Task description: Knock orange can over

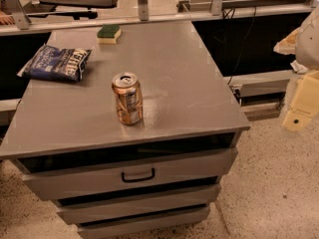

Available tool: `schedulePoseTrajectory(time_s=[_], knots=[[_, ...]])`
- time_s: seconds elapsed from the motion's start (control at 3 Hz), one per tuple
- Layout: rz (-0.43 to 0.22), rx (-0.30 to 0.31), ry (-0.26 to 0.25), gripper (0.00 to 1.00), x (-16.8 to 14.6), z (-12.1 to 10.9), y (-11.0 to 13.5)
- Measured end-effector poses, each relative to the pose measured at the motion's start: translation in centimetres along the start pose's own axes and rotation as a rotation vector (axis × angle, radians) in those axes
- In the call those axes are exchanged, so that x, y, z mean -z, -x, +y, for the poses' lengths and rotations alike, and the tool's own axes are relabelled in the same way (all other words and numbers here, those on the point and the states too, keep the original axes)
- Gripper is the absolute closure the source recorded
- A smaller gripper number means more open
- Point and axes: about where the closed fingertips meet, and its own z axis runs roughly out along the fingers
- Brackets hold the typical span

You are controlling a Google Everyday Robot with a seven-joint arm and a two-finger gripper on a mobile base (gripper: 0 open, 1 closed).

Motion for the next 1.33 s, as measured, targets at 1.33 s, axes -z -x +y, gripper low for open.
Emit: schedulePoseTrajectory(time_s=[1.33], knots=[[-0.388,-0.043,0.031,0.0,-6.4,1.1,11.8]])
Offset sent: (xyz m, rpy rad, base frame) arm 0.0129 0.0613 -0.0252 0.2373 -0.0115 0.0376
